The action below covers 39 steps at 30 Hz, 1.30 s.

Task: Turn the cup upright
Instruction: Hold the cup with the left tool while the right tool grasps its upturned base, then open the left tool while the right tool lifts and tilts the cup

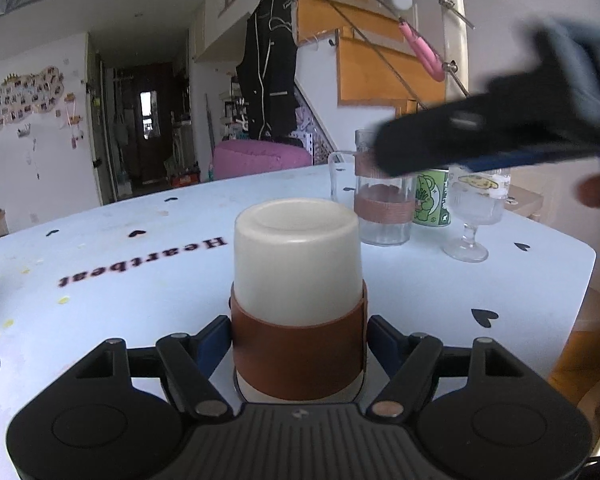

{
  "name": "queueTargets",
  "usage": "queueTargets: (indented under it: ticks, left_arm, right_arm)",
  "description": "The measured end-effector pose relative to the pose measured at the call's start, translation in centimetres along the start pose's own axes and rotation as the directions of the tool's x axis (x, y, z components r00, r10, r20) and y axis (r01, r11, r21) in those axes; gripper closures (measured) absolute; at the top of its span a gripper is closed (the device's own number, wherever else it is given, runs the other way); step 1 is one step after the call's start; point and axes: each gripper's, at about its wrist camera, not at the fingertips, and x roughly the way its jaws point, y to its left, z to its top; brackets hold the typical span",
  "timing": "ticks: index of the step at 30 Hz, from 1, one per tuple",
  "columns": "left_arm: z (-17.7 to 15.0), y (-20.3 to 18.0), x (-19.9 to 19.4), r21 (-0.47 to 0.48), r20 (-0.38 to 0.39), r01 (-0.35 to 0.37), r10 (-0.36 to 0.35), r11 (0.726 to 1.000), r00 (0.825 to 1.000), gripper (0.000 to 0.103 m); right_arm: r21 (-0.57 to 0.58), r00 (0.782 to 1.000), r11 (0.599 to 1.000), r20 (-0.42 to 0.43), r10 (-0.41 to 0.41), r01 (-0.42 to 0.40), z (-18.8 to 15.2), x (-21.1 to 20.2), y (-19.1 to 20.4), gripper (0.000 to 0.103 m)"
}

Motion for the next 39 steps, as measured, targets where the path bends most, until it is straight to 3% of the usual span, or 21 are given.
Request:
queueTargets:
  ticks: [3, 8, 13, 15, 16, 24, 32, 39]
  left_arm:
    - [-0.6, 0.1, -0.3, -0.017, -0.005, -0.003, 0.003, 1.0, 1.0, 0.016]
    - [-1.9, 0.5, -1.6, -0.038, -0.001, -0.009, 0.009, 0.999, 1.0, 0.016]
    - [-2.4, 1.1, -1.8, -0.065, -0.005, -0.018, 0.018, 0.998, 1.0, 0.016]
    - [-2.4, 1.3, -1.8, -0.073, -0.007, -0.022, 0.021, 0.997, 1.0, 0.016]
    - [-2.4, 1.4, -1.7, -0.078, -0.01, -0.025, 0.025, 0.997, 1.0, 0.016]
    - [-2.5, 2.0, -1.1, -0.115, -0.031, 0.009, -0.013, 0.993, 0.999, 0.015]
    - [-2.3, 2.3, -0.1, -0.118, -0.064, -0.012, 0.005, 0.993, 0.998, 0.016]
    - [-2.8, 2.4, -1.3, -0.095, -0.068, -0.01, 0.003, 0.995, 0.998, 0.016]
  right_arm:
    - [-0.021, 0.996, 0.997, -0.053, 0.068, -0.07, 0.7, 1.7, 1.2, 0.0]
    - [-0.075, 0.974, 0.984, -0.167, 0.15, -0.164, 2.1, 4.9, 3.0, 0.003]
    - [-0.084, 0.948, 0.971, -0.247, 0.199, -0.225, 2.9, 7.2, 3.9, 0.023]
    - [-0.07, 0.934, 0.967, -0.285, 0.215, -0.244, 2.9, 8.0, 3.8, 0.046]
    - [-0.067, 0.929, 0.969, -0.307, 0.206, -0.237, 2.8, 8.4, 3.9, 0.047]
    - [-0.105, 0.941, 0.966, -0.273, 0.199, -0.235, 2.1, 5.5, 3.2, 0.048]
    - [-0.075, 0.958, 0.982, -0.241, 0.152, -0.175, 0.2, 2.1, 1.1, 0.046]
    - [-0.039, 0.939, 0.993, -0.333, 0.091, -0.11, -2.4, 2.6, 0.4, 0.046]
